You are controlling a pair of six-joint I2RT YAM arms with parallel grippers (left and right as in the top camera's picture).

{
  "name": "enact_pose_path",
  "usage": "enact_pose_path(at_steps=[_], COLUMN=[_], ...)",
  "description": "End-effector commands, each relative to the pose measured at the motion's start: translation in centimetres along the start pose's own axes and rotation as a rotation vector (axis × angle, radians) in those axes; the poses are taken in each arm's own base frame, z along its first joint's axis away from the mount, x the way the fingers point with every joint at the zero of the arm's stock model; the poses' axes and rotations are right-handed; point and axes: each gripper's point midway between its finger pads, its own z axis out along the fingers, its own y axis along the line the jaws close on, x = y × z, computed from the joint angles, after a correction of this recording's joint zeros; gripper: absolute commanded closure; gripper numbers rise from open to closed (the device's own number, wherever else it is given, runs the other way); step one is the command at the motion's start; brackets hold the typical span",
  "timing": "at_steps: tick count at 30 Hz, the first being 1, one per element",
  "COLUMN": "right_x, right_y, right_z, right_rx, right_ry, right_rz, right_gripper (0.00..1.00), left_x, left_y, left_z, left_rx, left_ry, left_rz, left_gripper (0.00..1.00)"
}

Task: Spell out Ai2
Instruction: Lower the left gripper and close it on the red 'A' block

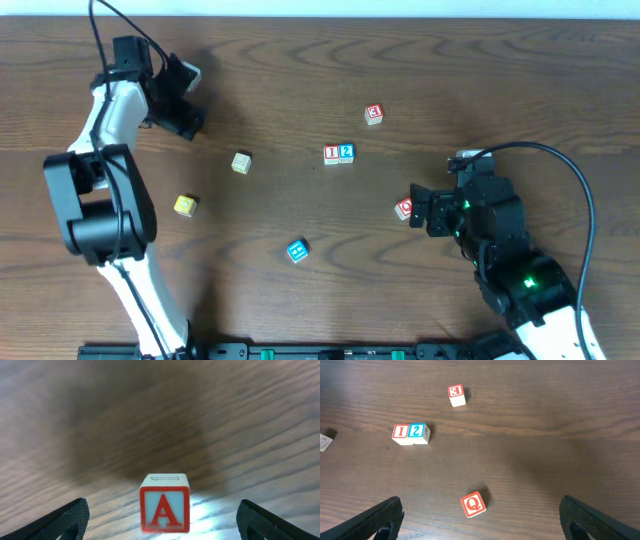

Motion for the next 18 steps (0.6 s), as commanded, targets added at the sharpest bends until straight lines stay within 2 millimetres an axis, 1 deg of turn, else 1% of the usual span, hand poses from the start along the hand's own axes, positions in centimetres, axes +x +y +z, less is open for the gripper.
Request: enact_pose_path(at_steps=[1, 13, 16, 17, 18], right_x=[0.2, 0.2, 0.2, 0.2, 0.2], right_y=[-0.2, -0.2, -0.2, -0.2, -0.2], right_z=[0.1, 0.1, 0.1, 0.1, 0.1], right_rx=[0.006, 0.006, 0.006, 0.006, 0.006], right_ry=[0.004, 0.004, 0.004, 0.004, 0.004], right_rz=[0.017, 0.017, 0.017, 0.017, 0.017], right_gripper=[0.01, 0.01, 0.01, 0.01, 0.01], left_x=[0.3, -0.6, -0.8, -0.8, -0.8], left_y=[0.8, 1.5, 1.5, 1.5, 1.5], left_z=[0.7, 0.7, 0.7, 0.7, 0.7], left_rx=[-0.026, -0.055, -0.048, -0.048, -0.048], left_ry=[0.021, -0.019, -0.028, -0.028, -0.028], left_rz=[0.012, 0.019, 0.020, 0.020, 0.020], left_gripper=[0.05, 0.04, 0.00, 0.07, 0.11])
